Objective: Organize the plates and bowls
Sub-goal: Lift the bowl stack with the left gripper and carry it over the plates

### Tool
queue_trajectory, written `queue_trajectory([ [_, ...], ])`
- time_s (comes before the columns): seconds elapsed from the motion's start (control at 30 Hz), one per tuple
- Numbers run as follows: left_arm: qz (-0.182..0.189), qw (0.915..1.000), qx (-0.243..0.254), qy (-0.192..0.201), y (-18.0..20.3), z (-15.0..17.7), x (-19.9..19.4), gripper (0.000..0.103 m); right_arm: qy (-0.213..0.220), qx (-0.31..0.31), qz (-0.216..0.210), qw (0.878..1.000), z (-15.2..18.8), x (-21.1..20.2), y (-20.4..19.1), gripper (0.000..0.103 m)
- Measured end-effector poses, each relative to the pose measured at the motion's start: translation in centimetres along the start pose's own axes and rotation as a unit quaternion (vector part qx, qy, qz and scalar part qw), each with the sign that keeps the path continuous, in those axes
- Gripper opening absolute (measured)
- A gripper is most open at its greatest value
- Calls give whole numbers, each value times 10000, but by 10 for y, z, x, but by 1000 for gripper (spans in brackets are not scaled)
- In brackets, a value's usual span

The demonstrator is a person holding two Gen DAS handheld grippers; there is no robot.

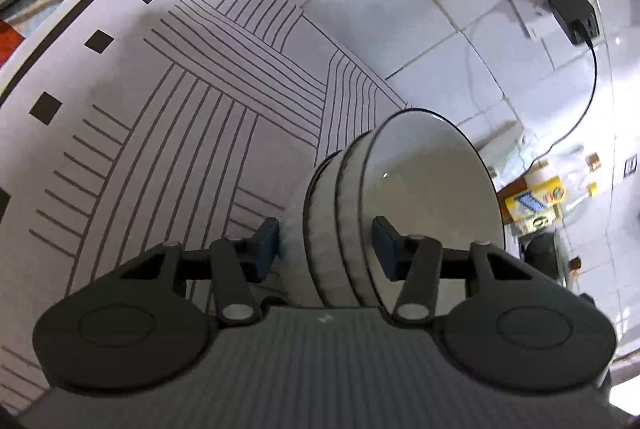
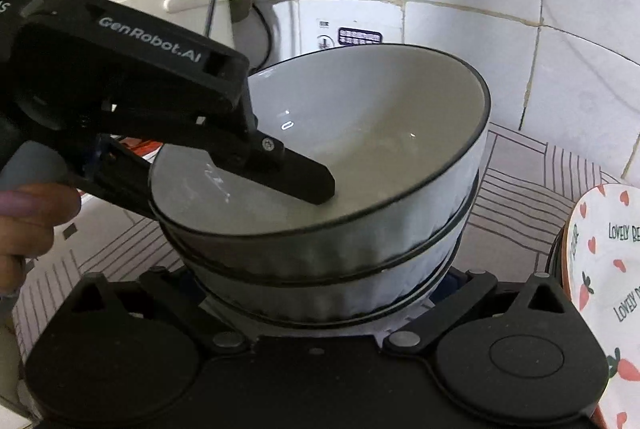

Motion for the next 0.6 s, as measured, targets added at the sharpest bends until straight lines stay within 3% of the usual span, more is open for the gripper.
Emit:
queue_trajectory([
  [0.3, -187, 9993, 318, 7, 24, 11, -20, 49, 192, 192, -192, 9994, 6, -22, -2, 103],
  [0.6, 44, 9960, 870, -185, 88, 20, -25, 49, 630, 367, 57, 9973, 2, -77, 17, 103],
])
Point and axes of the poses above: each gripper's, at about its wrist camera, not at the fingertips, and x roughly the way its jaws point, y to its right, z to its underside, the point moved 5 cm from there along x, roughly the way its jaws point, and after that the axes turned 15 degrees about z, right-handed, at the moved point
